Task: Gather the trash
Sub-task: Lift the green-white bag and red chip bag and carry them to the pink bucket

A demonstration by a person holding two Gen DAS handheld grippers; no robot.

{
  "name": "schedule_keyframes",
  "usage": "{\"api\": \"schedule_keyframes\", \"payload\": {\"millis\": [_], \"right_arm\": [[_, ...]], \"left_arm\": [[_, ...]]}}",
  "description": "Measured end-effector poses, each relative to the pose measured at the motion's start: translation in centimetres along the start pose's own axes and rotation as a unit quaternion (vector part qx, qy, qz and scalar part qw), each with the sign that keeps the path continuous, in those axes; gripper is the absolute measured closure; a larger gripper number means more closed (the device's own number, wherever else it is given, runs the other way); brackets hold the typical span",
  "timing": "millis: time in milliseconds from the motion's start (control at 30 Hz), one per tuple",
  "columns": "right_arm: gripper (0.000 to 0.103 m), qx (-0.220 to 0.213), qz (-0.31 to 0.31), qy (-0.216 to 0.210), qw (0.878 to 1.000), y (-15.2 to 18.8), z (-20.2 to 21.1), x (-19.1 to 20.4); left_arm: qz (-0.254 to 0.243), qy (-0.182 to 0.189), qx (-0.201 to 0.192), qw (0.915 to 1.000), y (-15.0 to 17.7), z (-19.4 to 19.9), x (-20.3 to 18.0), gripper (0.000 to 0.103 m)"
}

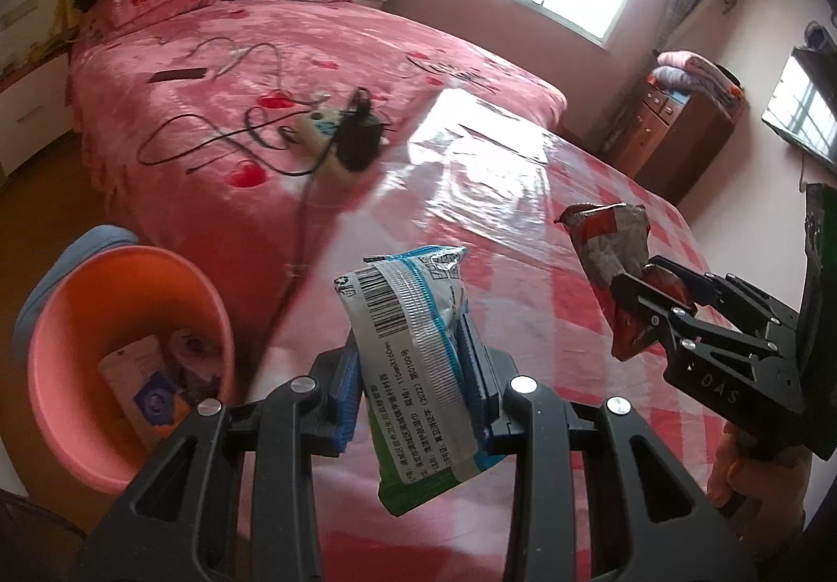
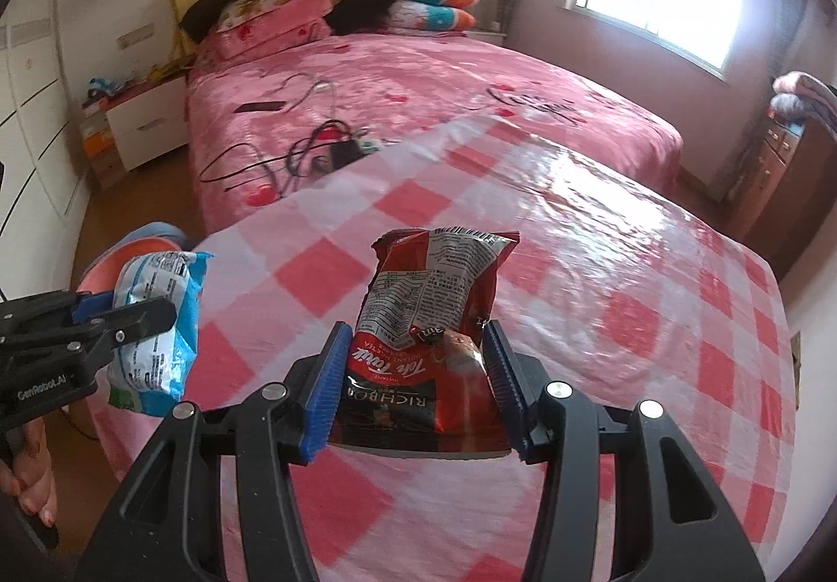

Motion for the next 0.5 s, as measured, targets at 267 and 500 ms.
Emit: {"api": "schedule_keyframes", "payload": {"millis": [267, 500], "right_arm": [[0.051, 0.007, 0.034, -0.031, 0.999, -0.9, -1.1, 4.9], [0.050, 0.015, 0.061, -0.069, 0.996, -1.6, -2.0, 9.9]], "left_arm": [[0.029, -0.026, -0.011, 0.9992, -0.1, 1.6, 5.1, 0.068], [0.061, -0.054, -0.018, 0.9965, 0.2, 2.6, 9.8, 0.068]]}}
Point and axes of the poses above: each gripper's, at about its wrist camera, not at the fingertips, and z roughly against the way its jaws point, x to its left, y to its underside, the point moved 10 cm from there along -z, roughly the way its jaws point, and after that the axes turned 4 degrees about -x, right-handed, at the moved point
